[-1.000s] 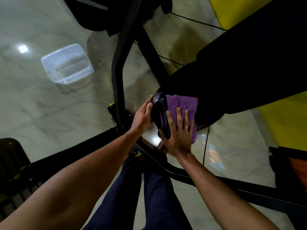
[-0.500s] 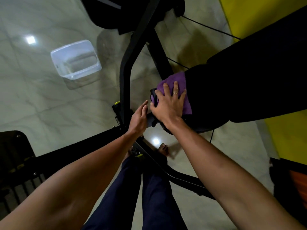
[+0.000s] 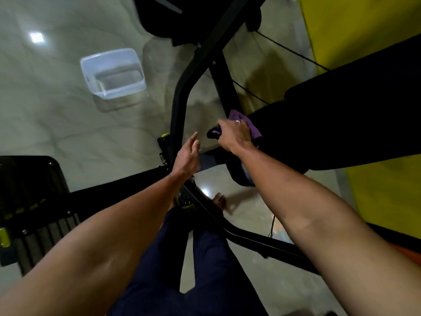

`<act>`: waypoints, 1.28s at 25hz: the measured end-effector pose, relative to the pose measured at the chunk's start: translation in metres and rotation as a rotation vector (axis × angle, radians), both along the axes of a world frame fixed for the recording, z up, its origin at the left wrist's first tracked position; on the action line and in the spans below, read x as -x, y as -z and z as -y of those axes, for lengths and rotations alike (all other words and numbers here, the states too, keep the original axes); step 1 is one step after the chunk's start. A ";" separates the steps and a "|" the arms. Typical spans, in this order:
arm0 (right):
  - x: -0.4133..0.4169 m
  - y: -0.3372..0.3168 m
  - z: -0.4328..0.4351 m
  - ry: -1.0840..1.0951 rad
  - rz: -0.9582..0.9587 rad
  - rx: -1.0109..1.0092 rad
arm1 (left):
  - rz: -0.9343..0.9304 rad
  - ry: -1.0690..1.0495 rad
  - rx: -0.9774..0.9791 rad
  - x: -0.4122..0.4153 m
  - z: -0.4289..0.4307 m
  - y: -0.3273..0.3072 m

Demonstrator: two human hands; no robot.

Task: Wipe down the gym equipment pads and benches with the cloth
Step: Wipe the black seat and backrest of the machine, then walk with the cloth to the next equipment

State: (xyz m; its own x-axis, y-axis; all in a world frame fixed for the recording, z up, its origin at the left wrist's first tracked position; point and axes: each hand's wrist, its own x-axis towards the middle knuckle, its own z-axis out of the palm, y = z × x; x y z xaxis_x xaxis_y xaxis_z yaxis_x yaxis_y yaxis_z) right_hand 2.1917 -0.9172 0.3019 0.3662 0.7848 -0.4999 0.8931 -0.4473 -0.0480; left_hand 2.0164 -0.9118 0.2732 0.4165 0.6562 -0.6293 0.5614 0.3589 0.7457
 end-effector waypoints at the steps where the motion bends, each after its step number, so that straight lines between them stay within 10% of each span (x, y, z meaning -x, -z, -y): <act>1: 0.002 -0.007 0.001 0.016 -0.024 -0.011 | -0.007 -0.008 -0.003 0.007 -0.005 -0.008; 17: 0.177 -0.208 -0.088 -0.203 -0.299 -0.126 | -0.505 -0.120 -0.235 0.204 -0.085 -0.192; 32: 0.468 -0.312 0.009 -1.047 -0.399 -0.109 | -0.839 -0.697 -0.155 0.469 0.152 -0.321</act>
State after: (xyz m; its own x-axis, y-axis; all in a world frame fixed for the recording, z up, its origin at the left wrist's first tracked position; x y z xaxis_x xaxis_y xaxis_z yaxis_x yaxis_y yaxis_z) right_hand 1.7233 -0.9258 0.6136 -0.6692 0.6586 -0.3442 0.7384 0.5376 -0.4071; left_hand 1.5472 -1.0641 0.5942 -0.5973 0.6772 -0.4297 0.6213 0.7295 0.2860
